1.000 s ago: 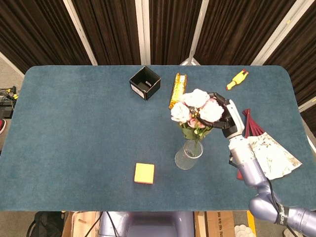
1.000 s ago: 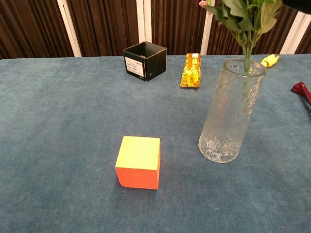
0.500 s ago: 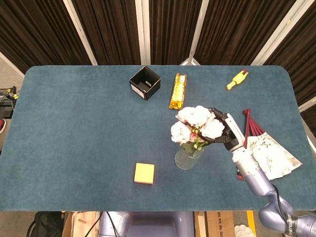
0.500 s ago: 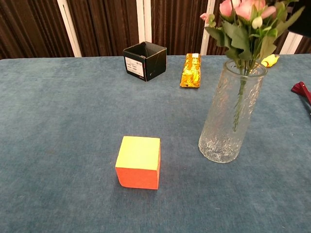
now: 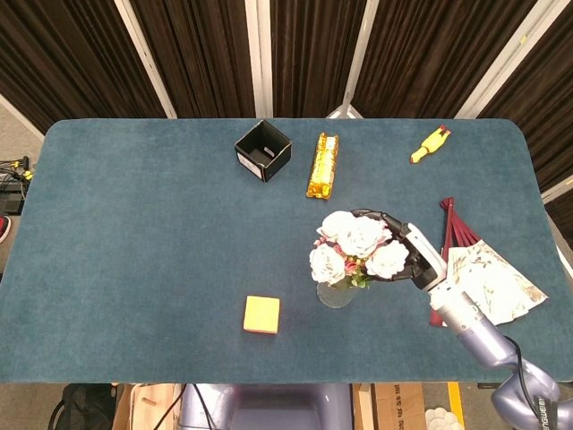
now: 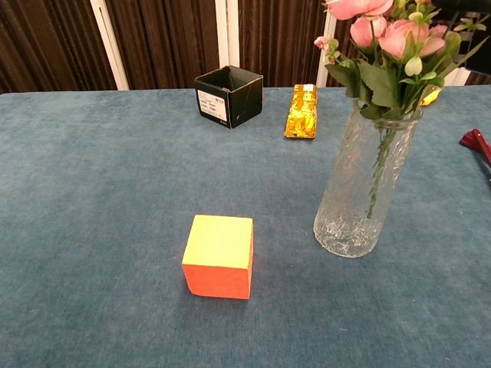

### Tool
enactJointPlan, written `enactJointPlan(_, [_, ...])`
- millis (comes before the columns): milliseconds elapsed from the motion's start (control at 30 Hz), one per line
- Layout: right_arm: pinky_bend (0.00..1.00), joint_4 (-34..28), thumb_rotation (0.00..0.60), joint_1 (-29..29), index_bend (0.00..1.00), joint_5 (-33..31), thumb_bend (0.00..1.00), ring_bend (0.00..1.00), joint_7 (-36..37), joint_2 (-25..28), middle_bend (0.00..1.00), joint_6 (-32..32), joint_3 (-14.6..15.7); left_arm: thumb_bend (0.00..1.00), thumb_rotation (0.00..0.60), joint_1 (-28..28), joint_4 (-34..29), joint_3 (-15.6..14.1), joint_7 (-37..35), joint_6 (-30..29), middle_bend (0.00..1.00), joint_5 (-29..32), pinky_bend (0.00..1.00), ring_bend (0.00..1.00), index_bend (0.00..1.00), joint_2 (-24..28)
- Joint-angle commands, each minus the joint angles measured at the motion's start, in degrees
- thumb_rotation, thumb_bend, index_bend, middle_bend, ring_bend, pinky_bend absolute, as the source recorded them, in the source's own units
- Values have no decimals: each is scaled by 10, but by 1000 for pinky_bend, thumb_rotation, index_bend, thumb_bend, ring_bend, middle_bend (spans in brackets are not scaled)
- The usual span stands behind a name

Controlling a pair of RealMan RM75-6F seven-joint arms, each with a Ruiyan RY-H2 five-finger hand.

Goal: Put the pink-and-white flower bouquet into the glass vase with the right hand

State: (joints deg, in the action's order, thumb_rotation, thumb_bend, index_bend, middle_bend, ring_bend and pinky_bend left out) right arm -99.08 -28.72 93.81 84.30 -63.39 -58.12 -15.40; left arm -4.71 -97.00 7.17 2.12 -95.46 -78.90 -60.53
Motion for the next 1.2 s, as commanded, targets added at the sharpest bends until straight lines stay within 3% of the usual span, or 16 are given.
enactJointPlan(33, [0, 9, 600, -8, 193, 20, 109, 37, 20, 17, 135, -12, 18, 249, 600, 0, 0, 0, -1, 0, 0, 1, 23, 0, 95, 0])
enactJointPlan(233, [0, 20, 600, -18, 70, 58, 66, 0, 47, 54, 58, -21, 56, 248, 600, 0, 0, 1, -4, 2, 0, 3, 23, 0, 95, 1])
enactJointPlan(400, [0, 25, 600, -10, 38, 79, 66, 0, 46, 100, 39, -34, 93, 249, 600, 3, 2, 0, -6, 8, 0, 2, 23, 0, 95, 2])
enactJointPlan(700, [0, 33, 600, 44, 74, 54, 66, 2, -79, 172, 40, -78, 133, 248, 600, 5, 5, 3, -24, 14, 0, 7, 23, 0, 95, 6])
enactJointPlan(800, [0, 28, 600, 80, 152, 15, 65, 35, -200, 187, 64, -102, 136, 249, 600, 5, 6, 2, -30, 14, 0, 2, 23, 0, 95, 7])
enactJointPlan(900, [0, 16, 600, 114, 160, -27, 65, 43, -335, 194, 70, -119, 140, 248, 600, 6, 6, 1, -34, 14, 0, -2, 23, 0, 95, 7])
enactJointPlan(933, [0, 7, 600, 135, 160, -54, 66, 42, -425, 191, 70, -140, 139, 249, 600, 6, 7, 0, -36, 13, 0, -4, 23, 0, 95, 7])
enactJointPlan(1067, [0, -24, 600, 199, 160, -114, 66, 42, -706, 134, 70, -256, 128, 249, 600, 6, 10, 0, -45, 14, 0, -6, 23, 0, 95, 9])
enactJointPlan(1200, [0, -31, 600, 242, 160, -115, 66, 42, -829, 74, 70, -340, 130, 249, 600, 7, 13, 1, -55, 18, 0, -4, 23, 0, 95, 12])
